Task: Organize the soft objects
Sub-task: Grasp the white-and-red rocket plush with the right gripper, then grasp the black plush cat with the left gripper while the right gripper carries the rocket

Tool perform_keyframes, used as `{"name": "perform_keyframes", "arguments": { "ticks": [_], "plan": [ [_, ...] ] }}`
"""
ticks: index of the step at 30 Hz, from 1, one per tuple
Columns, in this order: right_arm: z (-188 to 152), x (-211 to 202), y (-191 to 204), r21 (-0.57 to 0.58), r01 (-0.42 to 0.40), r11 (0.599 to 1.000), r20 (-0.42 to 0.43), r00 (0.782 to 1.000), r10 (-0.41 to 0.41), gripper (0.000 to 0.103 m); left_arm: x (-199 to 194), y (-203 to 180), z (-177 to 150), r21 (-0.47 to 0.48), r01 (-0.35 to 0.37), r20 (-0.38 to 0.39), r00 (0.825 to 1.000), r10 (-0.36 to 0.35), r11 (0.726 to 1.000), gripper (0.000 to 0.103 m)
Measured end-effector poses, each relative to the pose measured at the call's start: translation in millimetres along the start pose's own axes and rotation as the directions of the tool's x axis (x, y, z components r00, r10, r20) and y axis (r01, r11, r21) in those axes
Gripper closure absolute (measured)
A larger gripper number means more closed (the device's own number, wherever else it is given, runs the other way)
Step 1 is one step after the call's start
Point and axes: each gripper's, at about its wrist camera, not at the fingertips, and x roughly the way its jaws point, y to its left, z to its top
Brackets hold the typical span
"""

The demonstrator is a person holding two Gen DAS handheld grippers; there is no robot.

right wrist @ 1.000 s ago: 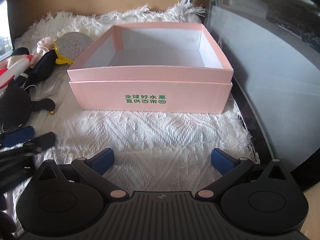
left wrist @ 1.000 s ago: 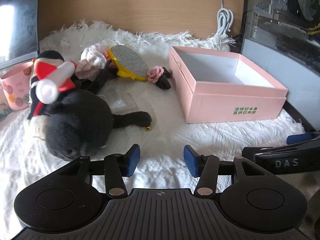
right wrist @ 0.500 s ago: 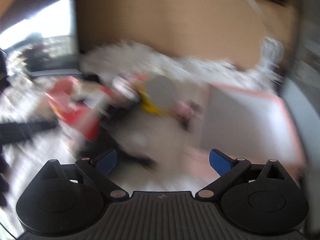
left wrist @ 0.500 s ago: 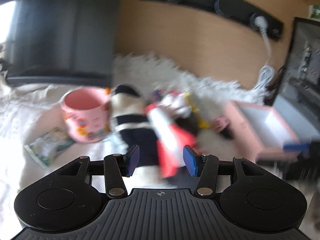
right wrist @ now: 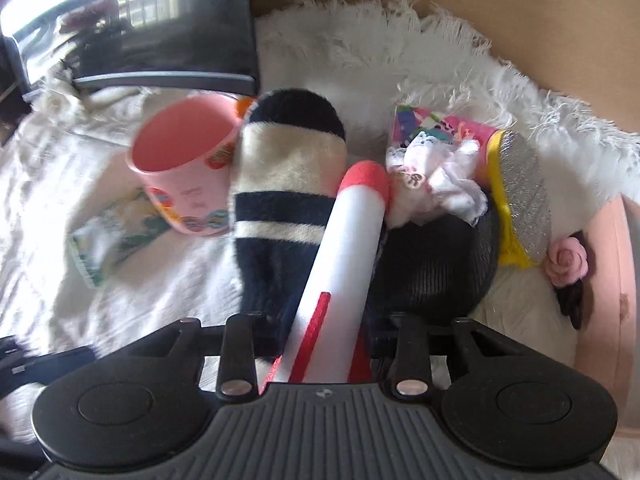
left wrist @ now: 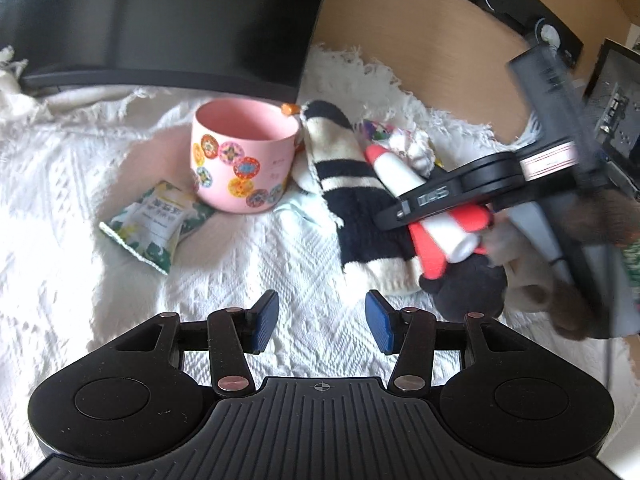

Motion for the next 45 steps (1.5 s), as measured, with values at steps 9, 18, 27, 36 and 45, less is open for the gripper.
{"name": "perform_keyframes", "arguments": {
  "ticks": [9,18,27,36,45],
  "plan": [
    [-31,-111,-20,0.006,0.080,0.997,0.164,0.983,-0.080,0.070,28,-40,4,0.137,0.204,-0.055,0.979,-0.198,0.969,0.051],
    [-152,-153,-82,0.157,0.249,0.956,0.136,0.953,-0.271,0.070,33,-112,16,0.296,0.217,0.005,0.974,-0.228,0.930,0.049],
    [-207,-137,-91,0.235,0.220,0.947,0.087,0.965,-0.246,0.070,93,-124,36,0.169,0.158,-0.118,0.983,-0.139,0.973,0.037],
    [-219,-131,-99,0.180,0.224,0.958,0.031,0.972,-0.233,0.070,118,-130,34,0.161,0.083,-0.161,0.985,-0.057,0.983,0.027],
    [-226,-150,-115,0.181,0.229,0.956,0.027,0.971,-0.238,0.070,85,-146,23,0.233,0.171,-0.166,0.977,-0.134,0.957,0.030]
  ]
}}
